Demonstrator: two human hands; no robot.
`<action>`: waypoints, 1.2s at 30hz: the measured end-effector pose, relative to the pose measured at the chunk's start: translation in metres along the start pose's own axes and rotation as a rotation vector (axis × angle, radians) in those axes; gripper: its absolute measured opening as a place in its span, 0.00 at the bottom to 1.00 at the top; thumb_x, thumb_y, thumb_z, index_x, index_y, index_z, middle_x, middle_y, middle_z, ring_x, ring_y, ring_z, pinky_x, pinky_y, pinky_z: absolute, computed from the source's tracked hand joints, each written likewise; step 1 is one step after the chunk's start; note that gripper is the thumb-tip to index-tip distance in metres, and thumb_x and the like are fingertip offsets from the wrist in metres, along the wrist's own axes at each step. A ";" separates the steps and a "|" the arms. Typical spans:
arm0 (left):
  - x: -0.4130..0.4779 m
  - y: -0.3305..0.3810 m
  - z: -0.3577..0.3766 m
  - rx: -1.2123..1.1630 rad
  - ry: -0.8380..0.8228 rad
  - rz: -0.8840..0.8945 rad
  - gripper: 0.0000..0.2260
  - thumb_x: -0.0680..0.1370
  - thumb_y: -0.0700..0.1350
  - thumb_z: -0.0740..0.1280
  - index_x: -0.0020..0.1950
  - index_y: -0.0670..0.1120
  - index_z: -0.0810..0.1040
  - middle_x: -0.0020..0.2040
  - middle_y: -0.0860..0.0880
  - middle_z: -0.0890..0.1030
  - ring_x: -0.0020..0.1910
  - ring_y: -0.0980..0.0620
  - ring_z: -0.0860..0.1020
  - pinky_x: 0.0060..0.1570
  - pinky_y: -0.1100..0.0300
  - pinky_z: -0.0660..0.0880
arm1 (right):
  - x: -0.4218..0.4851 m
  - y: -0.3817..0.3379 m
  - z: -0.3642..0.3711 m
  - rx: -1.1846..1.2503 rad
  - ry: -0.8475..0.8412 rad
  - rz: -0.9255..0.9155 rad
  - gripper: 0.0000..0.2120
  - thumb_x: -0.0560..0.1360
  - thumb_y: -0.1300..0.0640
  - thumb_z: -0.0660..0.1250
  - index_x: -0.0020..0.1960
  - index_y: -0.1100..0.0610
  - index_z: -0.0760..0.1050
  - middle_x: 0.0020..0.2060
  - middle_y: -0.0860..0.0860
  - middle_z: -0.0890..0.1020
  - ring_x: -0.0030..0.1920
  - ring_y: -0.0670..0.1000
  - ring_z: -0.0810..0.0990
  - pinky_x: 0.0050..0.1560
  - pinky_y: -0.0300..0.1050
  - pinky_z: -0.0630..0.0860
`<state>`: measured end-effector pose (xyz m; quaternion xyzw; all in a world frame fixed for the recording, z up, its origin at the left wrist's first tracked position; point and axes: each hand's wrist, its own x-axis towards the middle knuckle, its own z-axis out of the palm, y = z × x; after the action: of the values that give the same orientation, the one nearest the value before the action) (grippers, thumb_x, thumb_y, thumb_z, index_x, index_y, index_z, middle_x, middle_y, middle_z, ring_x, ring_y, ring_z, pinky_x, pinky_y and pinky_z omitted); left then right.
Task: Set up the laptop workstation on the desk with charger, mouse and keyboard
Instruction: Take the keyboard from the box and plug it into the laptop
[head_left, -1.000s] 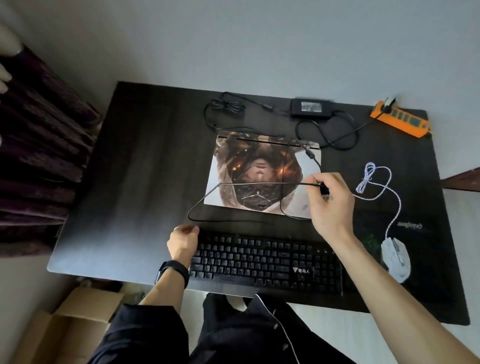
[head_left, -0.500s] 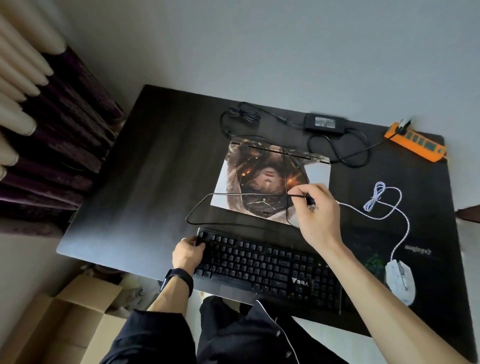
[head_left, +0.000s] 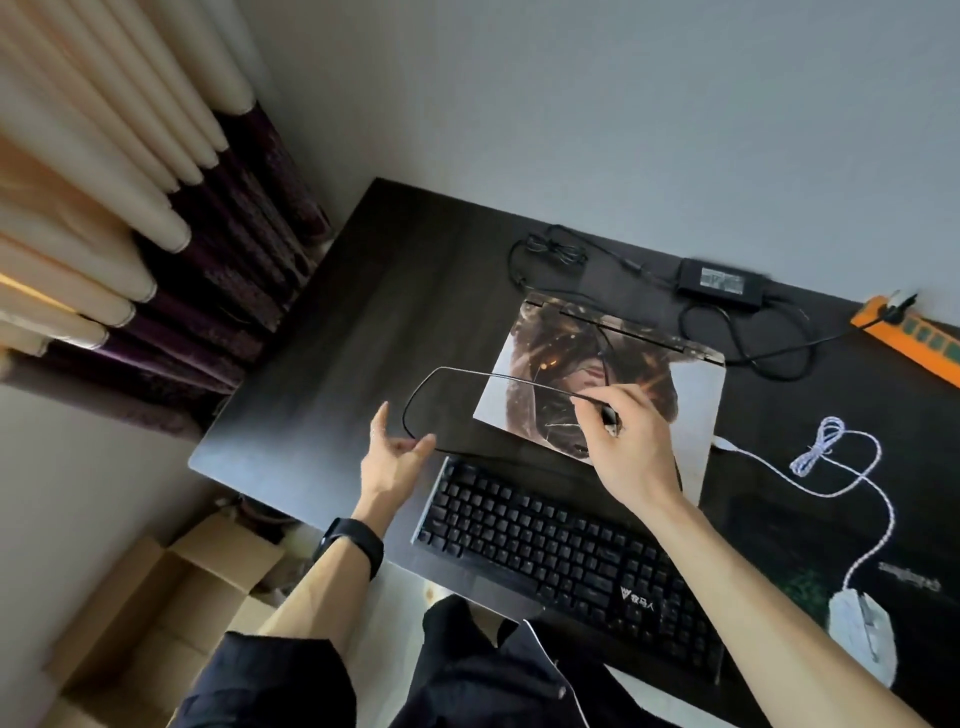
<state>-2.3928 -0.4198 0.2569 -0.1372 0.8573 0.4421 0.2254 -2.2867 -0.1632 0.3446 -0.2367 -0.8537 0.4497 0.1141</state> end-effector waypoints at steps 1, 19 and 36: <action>0.004 0.013 -0.010 0.047 -0.022 0.071 0.29 0.74 0.58 0.71 0.73 0.61 0.65 0.44 0.51 0.84 0.48 0.51 0.82 0.55 0.55 0.76 | 0.005 -0.006 0.006 -0.010 -0.018 -0.015 0.07 0.79 0.54 0.68 0.53 0.53 0.84 0.48 0.41 0.79 0.51 0.42 0.79 0.53 0.33 0.73; 0.174 0.097 -0.119 0.608 0.003 0.427 0.19 0.78 0.65 0.56 0.51 0.55 0.80 0.42 0.52 0.84 0.45 0.45 0.82 0.46 0.51 0.80 | 0.169 -0.143 0.114 -0.131 0.047 -0.206 0.18 0.83 0.53 0.55 0.68 0.48 0.76 0.62 0.42 0.77 0.49 0.51 0.85 0.54 0.50 0.79; 0.298 0.082 -0.165 0.699 -0.163 0.055 0.23 0.78 0.52 0.64 0.72 0.49 0.67 0.67 0.42 0.75 0.63 0.38 0.75 0.59 0.47 0.75 | 0.223 -0.143 0.185 -0.194 -0.129 0.132 0.11 0.82 0.53 0.62 0.62 0.45 0.64 0.55 0.40 0.84 0.37 0.51 0.84 0.48 0.51 0.81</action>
<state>-2.7288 -0.5192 0.2463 0.0071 0.9393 0.1376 0.3143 -2.5973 -0.2513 0.3525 -0.2729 -0.8812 0.3859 0.0059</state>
